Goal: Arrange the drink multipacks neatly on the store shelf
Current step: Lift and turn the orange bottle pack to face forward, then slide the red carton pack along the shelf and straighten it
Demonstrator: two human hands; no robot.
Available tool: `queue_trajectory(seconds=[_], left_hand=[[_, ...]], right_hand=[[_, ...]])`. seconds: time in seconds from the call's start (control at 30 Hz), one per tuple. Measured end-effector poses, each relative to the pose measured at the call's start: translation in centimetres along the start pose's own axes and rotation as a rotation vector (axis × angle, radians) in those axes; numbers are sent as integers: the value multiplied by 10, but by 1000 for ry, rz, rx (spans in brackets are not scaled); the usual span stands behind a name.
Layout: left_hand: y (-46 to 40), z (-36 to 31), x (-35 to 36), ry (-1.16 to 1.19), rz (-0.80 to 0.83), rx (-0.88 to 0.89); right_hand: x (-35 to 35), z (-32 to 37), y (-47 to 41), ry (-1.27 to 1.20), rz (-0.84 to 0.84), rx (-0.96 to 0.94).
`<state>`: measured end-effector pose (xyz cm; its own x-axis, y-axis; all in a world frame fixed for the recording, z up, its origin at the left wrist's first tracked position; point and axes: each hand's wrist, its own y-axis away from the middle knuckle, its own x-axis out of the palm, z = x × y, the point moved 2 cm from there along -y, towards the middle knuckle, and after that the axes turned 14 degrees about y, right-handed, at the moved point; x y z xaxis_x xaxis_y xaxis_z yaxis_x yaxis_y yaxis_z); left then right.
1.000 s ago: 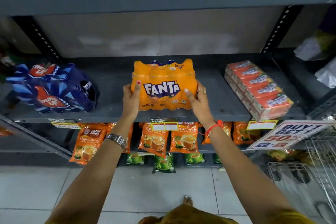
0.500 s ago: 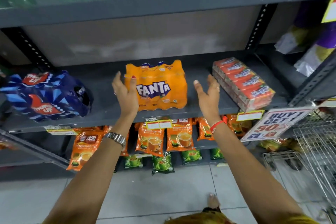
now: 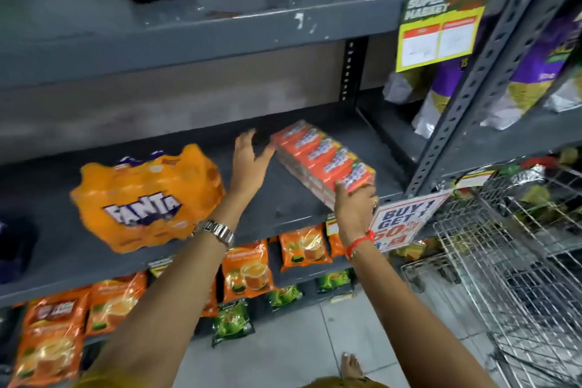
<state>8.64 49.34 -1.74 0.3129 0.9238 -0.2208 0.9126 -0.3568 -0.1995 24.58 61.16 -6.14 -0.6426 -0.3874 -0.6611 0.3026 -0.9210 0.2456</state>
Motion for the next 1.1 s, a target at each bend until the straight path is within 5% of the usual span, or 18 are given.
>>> queue_trajectory(seconds=[0.1,0.3,0.47,0.7,0.9,1.1], left_hand=[[-15,26,14,311,-49,-392],[-15,50,8,348,-42,-699],[-7,55,1,354,-106,-659],[27,63,-7,225,-234,-442],[51,64,-3,138,-216,-317],[74,46,17,-24,-393,-295]], right_hand=[[-3,3,-46,-17,92,-117],[-3,25,-107,-68,410,-300],[-6,38,-120,77,457,-405],[-4,23,-105,-86,341,-621],[4,22,-109,-297,423,-468],[5,43,-116,-451,566,-295]])
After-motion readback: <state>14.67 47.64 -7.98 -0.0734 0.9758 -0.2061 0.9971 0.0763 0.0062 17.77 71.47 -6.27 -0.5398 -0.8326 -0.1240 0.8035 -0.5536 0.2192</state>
